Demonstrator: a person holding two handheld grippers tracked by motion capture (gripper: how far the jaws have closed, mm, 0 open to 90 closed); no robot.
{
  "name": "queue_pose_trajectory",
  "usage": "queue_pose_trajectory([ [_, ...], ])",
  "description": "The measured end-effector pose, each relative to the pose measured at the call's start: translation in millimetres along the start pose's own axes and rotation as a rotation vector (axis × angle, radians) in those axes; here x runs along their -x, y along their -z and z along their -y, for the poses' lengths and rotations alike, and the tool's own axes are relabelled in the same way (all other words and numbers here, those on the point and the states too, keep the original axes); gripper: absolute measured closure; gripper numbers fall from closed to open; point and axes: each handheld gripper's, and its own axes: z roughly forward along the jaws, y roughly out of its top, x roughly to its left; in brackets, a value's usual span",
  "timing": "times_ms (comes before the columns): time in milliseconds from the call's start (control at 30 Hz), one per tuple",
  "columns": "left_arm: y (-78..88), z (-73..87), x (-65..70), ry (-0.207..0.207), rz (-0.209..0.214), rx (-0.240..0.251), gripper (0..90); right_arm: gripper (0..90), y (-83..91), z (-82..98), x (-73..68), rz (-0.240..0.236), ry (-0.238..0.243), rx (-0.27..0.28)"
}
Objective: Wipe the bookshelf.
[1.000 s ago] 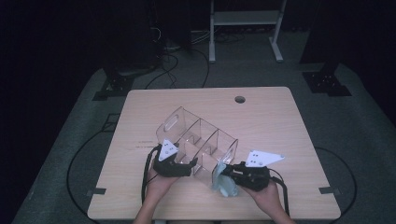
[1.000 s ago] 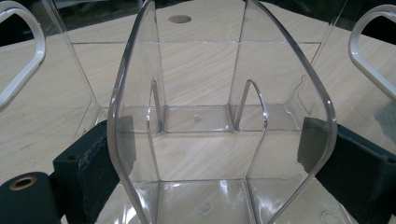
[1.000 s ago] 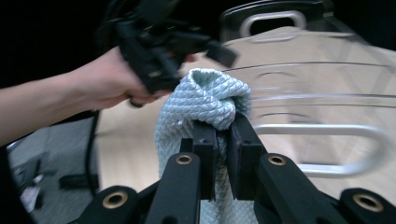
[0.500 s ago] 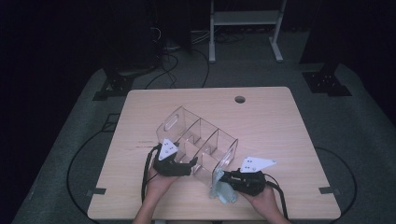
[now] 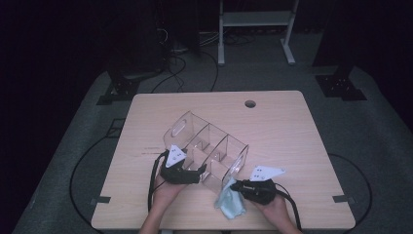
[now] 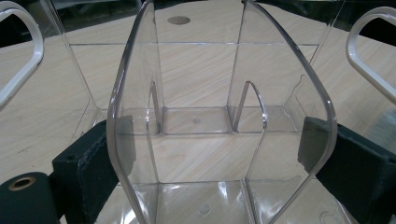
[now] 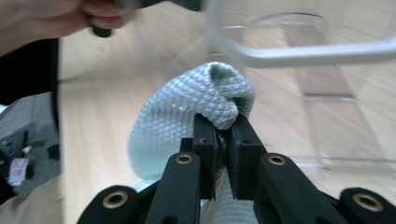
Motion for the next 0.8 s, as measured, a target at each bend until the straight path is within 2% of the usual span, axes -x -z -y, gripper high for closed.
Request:
queue_pose_trajectory([
  [33,-0.3,-0.1,0.3,0.0,0.0,0.001,7.7,82.3,2.8,-0.7,8.3,0.022,-0.019,0.011],
  [67,-0.5,0.0,0.4,0.0,0.0,0.002,7.7,82.3,2.8,-0.7,8.3,0.022,-0.019,0.011],
  [100,-0.9,-0.1,0.8,-0.001,0.0,0.003,7.7,82.3,4.2,-0.1,16.1,0.029,-0.053,0.023],
  [133,-0.9,-0.3,1.1,-0.002,-0.001,0.001,7.7,82.3,4.2,0.7,17.7,0.026,-0.066,0.026],
  [200,-0.8,-0.3,0.9,-0.002,0.0,0.0,7.7,82.4,3.9,0.9,14.7,0.023,-0.068,0.024],
  [233,-0.8,-0.2,0.8,-0.002,0.001,0.002,7.7,82.4,3.2,0.7,10.3,0.001,-0.066,0.025],
  [300,-0.1,-0.3,0.5,-0.003,0.004,-0.002,7.8,82.4,2.5,-1.2,3.0,-0.004,-0.031,0.019],
  [400,0.2,0.0,0.3,-0.002,0.004,-0.003,8.0,82.4,3.7,-3.4,5.1,-0.002,-0.022,0.011],
  [433,0.2,0.0,0.2,-0.002,0.004,-0.003,8.0,82.2,4.9,-3.9,12.3,0.018,-0.036,0.018],
  [467,0.2,0.0,0.4,-0.003,0.003,-0.002,8.0,82.2,4.9,-3.9,12.3,0.018,-0.036,0.018],
  [500,0.2,0.0,0.4,-0.002,0.003,-0.001,8.0,82.2,6.4,-4.6,21.0,0.057,-0.045,0.02],
  [533,0.2,0.0,0.4,-0.002,0.003,-0.001,8.0,82.2,6.4,-4.6,21.0,0.057,-0.045,0.02],
  [633,-0.1,-0.1,0.5,-0.001,0.002,0.0,8.0,82.1,11.1,-7.7,39.7,0.114,-0.078,0.033],
  [667,-0.1,-0.1,0.5,-0.001,0.002,0.0,8.0,82.1,11.1,-7.7,39.7,0.114,-0.078,0.033],
  [700,-0.1,-0.3,0.5,-0.004,0.002,-0.001,8.0,82.2,13.6,-7.7,48.6,0.147,-0.104,0.057],
  [800,-0.4,-0.5,1.1,-0.006,0.005,-0.001,7.9,82.3,14.0,-5.5,54.5,0.148,-0.131,0.059],
])
